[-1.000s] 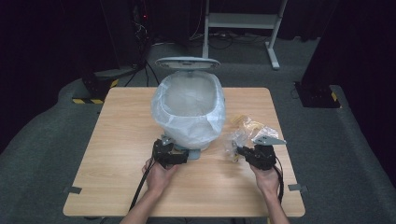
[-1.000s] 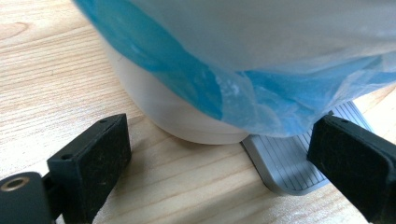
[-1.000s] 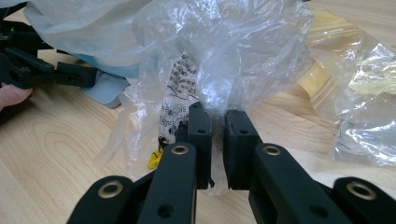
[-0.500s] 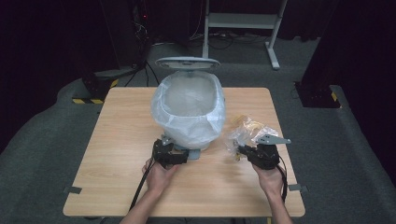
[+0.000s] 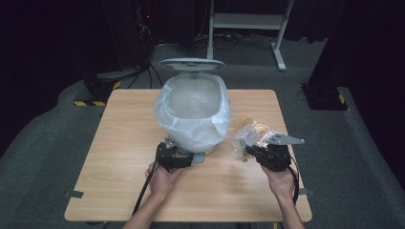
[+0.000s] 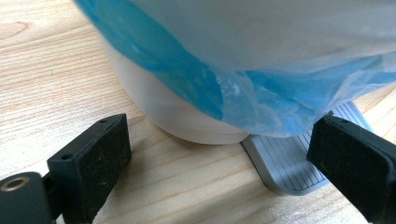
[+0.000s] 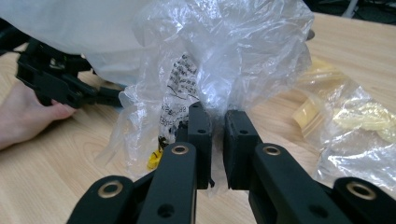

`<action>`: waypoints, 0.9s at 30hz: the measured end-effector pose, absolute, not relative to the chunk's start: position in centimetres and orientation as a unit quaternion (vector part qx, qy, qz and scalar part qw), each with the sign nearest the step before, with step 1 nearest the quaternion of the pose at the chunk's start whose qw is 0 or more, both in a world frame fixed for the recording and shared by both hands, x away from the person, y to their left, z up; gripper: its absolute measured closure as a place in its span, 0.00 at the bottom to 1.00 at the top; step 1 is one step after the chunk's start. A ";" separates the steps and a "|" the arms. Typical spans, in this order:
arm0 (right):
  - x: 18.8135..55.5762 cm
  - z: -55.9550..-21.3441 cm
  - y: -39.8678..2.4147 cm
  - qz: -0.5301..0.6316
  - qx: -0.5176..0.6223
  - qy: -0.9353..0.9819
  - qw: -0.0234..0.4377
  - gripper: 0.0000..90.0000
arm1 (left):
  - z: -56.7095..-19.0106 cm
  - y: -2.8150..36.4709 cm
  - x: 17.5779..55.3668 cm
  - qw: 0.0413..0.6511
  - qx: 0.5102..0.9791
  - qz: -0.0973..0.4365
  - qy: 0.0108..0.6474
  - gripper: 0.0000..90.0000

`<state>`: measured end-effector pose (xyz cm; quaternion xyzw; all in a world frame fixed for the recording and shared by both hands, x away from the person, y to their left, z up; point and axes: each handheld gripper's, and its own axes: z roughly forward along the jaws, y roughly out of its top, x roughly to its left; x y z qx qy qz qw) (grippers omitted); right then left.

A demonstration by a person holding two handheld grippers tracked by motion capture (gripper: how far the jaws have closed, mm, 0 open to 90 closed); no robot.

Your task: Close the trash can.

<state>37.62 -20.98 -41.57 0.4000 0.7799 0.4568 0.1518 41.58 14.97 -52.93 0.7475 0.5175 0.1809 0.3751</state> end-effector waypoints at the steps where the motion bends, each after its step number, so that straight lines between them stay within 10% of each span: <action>1: 37.6 -41.3 -21.1 0.460 0.398 0.779 0.153 0.93 | -52.9 15.0 41.6 0.375 0.747 0.178 0.518 0.07; 27: 38.0 -34.3 -21.4 0.495 0.362 0.776 0.147 0.93 | -52.9 15.0 41.6 0.375 0.748 0.182 0.517 0.07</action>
